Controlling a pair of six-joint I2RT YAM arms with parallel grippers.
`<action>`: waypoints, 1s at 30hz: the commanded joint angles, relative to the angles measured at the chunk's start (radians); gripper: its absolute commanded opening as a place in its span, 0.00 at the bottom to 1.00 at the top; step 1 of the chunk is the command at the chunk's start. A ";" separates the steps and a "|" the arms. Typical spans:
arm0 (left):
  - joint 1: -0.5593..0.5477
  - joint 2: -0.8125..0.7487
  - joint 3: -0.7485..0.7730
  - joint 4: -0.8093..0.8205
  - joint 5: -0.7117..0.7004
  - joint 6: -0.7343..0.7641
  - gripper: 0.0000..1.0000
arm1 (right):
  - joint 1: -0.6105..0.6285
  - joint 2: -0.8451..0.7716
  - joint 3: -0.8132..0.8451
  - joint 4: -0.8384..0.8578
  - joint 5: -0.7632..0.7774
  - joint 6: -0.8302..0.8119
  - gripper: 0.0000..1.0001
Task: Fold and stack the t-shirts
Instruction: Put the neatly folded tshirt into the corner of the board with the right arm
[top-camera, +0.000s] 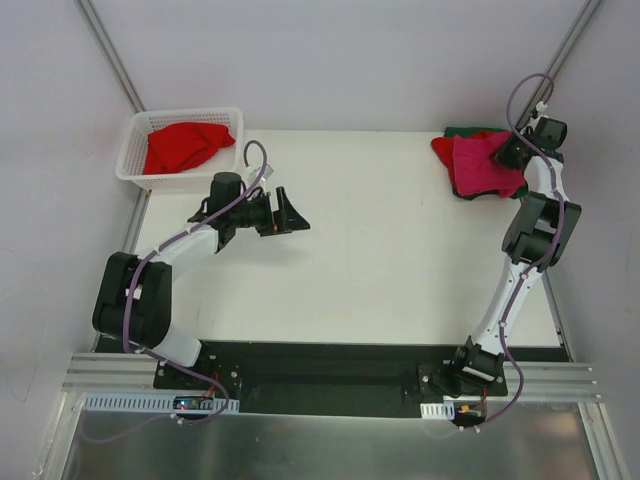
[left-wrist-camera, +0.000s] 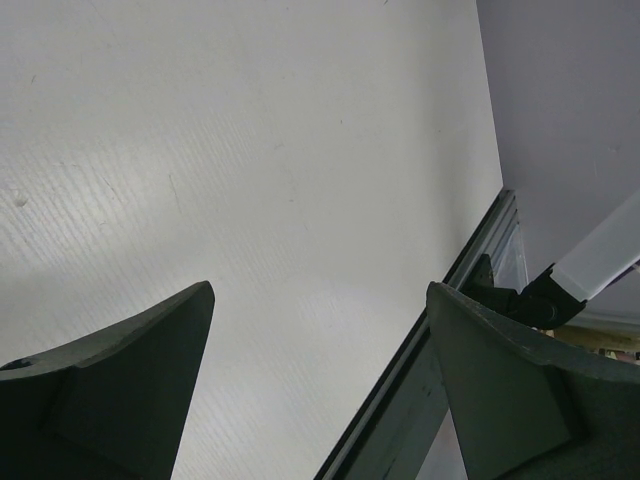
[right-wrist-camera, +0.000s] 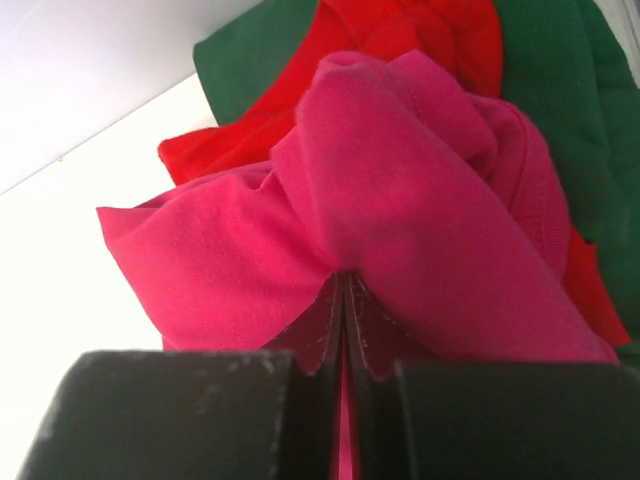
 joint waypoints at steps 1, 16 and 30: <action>0.011 0.004 0.031 0.034 0.004 0.024 0.88 | 0.003 0.001 0.028 0.033 0.008 -0.027 0.01; 0.011 0.001 0.030 0.037 -0.005 0.024 0.88 | 0.011 -0.052 0.066 0.122 0.003 0.002 0.01; 0.010 0.047 0.050 0.049 -0.013 0.024 0.88 | 0.024 0.016 0.169 0.156 0.152 -0.074 0.01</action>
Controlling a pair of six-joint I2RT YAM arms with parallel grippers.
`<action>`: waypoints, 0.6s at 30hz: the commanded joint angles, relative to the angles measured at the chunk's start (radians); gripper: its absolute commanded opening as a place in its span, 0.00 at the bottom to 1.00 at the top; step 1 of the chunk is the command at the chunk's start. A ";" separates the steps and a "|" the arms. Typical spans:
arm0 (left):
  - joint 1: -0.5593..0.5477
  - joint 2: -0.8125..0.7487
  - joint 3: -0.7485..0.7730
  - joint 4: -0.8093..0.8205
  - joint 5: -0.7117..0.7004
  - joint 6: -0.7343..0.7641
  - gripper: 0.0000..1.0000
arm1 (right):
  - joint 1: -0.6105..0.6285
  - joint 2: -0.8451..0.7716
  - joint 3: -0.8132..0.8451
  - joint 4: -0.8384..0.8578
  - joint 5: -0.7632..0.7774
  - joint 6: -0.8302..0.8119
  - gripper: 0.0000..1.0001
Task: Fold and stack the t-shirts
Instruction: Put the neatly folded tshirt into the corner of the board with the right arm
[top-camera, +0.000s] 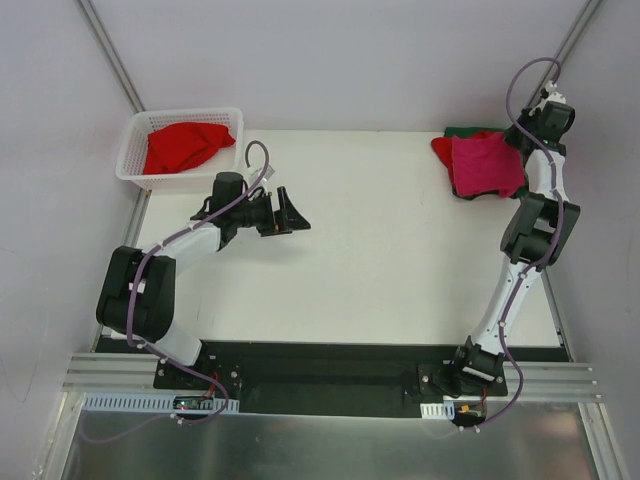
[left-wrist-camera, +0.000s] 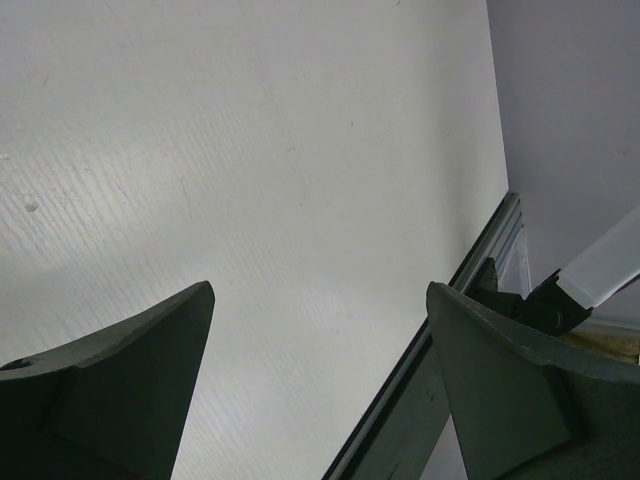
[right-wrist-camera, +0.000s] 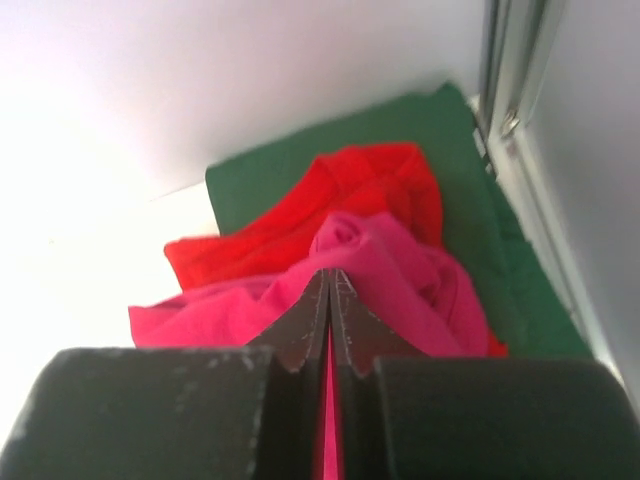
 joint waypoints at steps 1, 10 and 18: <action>0.011 0.008 0.040 0.041 -0.008 0.024 0.88 | 0.013 0.010 0.084 0.047 0.074 -0.048 0.01; 0.010 0.039 0.051 0.049 -0.005 0.026 0.88 | 0.035 0.023 0.097 0.022 0.166 -0.052 0.01; 0.010 0.040 0.048 0.049 -0.011 0.035 0.88 | 0.047 0.050 0.071 0.004 0.230 -0.033 0.01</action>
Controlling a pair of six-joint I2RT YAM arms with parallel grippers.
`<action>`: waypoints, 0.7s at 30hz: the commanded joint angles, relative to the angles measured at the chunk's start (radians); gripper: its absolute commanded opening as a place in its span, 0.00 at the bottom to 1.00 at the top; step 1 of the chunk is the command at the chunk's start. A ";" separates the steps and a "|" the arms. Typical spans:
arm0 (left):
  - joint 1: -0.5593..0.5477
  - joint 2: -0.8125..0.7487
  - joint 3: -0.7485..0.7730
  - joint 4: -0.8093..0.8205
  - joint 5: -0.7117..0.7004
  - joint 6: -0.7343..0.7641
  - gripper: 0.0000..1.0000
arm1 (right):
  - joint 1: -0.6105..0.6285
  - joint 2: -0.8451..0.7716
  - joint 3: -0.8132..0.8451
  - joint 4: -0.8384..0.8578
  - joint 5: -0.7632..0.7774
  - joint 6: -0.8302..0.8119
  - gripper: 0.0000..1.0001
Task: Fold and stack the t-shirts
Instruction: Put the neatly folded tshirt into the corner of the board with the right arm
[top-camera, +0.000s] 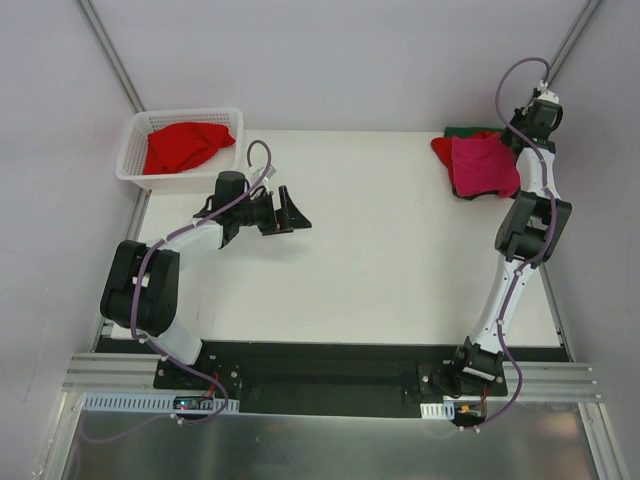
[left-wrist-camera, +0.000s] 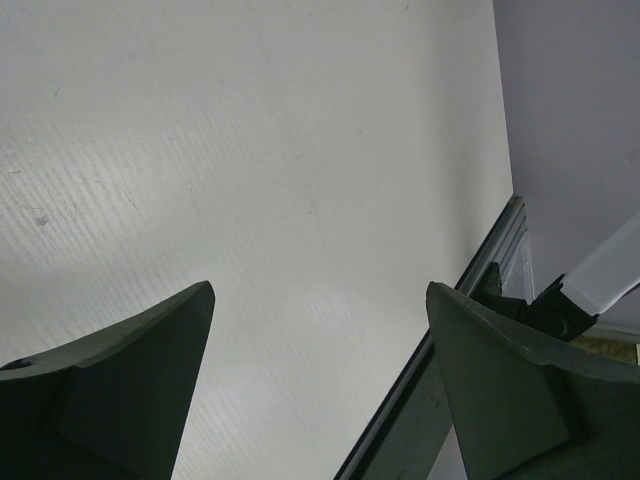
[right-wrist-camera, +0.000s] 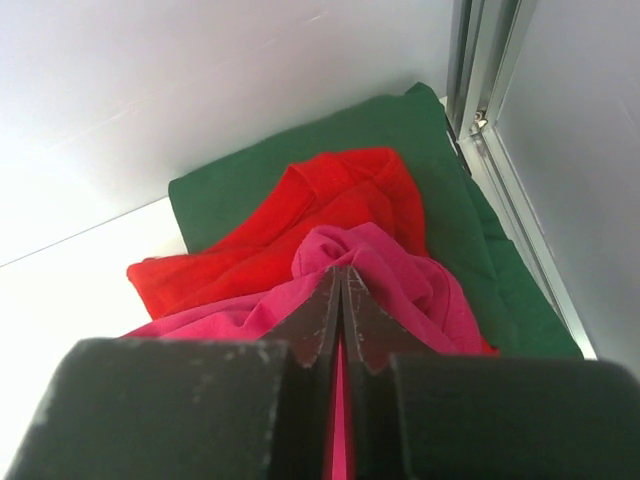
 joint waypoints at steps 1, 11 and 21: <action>0.011 -0.001 0.030 0.029 -0.011 0.037 0.88 | 0.006 0.018 0.021 0.011 0.061 -0.001 0.01; 0.010 0.012 0.036 0.023 -0.021 0.043 0.88 | 0.008 0.068 0.030 -0.016 0.088 0.010 0.01; 0.011 0.013 0.033 0.023 -0.023 0.045 0.88 | 0.008 0.055 0.025 -0.004 0.080 0.013 0.01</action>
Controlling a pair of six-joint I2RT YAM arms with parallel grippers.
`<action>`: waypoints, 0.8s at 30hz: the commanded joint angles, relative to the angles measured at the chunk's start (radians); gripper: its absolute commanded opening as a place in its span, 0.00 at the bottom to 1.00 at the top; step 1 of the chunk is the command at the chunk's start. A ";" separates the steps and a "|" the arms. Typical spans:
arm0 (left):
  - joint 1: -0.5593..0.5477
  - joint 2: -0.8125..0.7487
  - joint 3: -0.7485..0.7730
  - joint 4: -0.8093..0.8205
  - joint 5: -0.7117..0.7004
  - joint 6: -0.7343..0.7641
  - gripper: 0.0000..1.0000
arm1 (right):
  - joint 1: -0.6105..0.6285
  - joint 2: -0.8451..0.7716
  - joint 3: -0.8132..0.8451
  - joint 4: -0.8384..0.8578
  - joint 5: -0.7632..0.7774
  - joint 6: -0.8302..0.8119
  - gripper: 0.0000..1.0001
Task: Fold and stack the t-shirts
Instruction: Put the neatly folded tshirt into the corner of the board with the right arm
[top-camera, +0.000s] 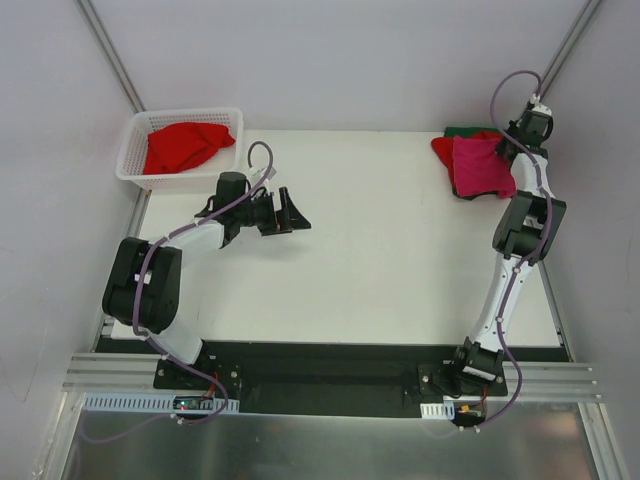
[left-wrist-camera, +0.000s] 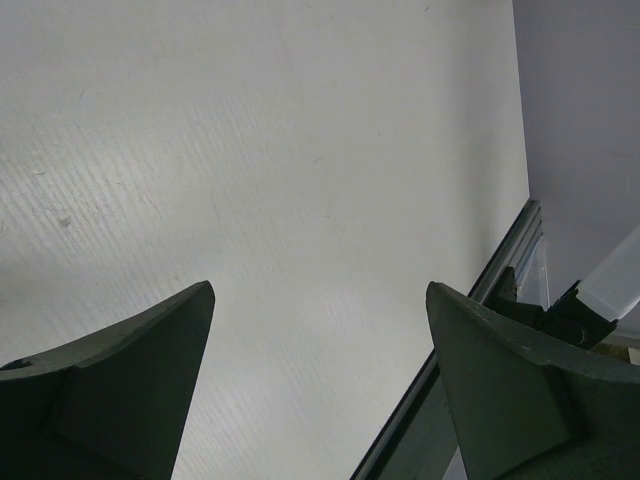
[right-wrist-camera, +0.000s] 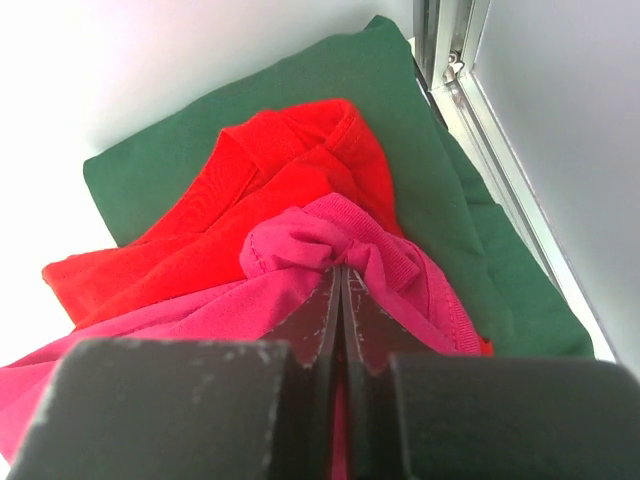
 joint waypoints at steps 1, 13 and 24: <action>0.010 -0.012 0.030 0.021 0.000 0.022 0.88 | 0.005 -0.031 0.021 0.012 0.006 0.009 0.01; 0.010 -0.144 0.000 -0.006 -0.021 0.024 0.88 | 0.020 -0.296 -0.065 0.059 -0.029 0.045 0.01; 0.010 -0.320 -0.013 -0.130 -0.112 0.044 0.91 | 0.034 -0.769 -0.439 -0.010 -0.044 0.135 0.44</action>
